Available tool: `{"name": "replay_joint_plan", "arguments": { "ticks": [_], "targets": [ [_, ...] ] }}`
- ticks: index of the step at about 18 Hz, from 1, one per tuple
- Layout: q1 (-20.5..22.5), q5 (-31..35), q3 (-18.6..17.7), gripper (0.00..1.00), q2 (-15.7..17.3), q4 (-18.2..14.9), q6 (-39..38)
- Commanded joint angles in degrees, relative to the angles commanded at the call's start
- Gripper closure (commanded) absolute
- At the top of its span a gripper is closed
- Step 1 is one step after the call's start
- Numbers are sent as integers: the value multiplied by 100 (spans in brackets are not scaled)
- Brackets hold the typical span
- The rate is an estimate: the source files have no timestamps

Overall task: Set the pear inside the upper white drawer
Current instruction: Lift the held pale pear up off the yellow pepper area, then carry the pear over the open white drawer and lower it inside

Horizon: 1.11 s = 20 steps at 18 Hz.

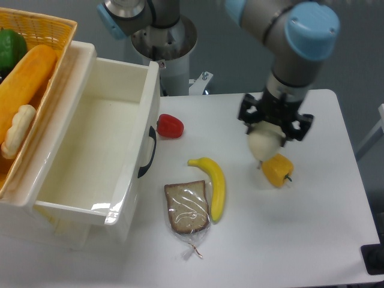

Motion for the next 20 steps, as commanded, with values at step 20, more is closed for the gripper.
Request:
{"name": "replay_joint_plan", "arguments": {
  "ticks": [20],
  "targets": [
    [-1916, -537, -343, 94, 511, -46, -1196]
  ]
}}
